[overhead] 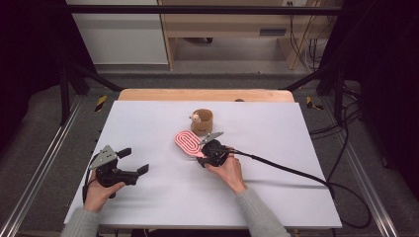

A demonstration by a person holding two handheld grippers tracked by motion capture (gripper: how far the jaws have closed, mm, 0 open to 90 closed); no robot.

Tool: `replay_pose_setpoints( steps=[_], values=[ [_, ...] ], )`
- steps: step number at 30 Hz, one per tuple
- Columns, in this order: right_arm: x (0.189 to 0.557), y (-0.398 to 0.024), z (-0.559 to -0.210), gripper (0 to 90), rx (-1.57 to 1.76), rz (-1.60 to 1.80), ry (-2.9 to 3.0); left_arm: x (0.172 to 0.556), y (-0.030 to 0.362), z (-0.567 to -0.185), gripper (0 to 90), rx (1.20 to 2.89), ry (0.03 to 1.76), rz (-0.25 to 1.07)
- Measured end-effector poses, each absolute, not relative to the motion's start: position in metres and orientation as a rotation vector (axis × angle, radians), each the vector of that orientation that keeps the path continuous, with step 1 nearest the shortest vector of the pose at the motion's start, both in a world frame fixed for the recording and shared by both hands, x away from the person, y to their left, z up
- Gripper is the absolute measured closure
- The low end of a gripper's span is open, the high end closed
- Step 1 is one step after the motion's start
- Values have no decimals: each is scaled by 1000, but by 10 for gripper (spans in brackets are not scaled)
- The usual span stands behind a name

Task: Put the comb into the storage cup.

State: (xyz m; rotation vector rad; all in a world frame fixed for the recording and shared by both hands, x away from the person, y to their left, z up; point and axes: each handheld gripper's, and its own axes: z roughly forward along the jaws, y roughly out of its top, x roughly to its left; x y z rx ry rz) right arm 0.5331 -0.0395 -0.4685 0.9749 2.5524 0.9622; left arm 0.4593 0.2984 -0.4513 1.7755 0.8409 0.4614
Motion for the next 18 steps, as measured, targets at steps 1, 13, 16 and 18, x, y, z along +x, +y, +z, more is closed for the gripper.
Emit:
replay_pose_setpoints(
  steps=[1,13,16,18],
  values=[
    [533,-40,-468,649,980,959,2552,459,298,-451,10,1775,841,461],
    [533,-40,-468,690,1012,947,2555,459,299,-451,10,1773,840,460],
    [533,-40,-468,691,1018,948,2556,459,299,-451,10,1772,840,460],
    [533,-40,-467,692,1021,949,2557,459,299,-451,11,1772,841,460]
  ],
)
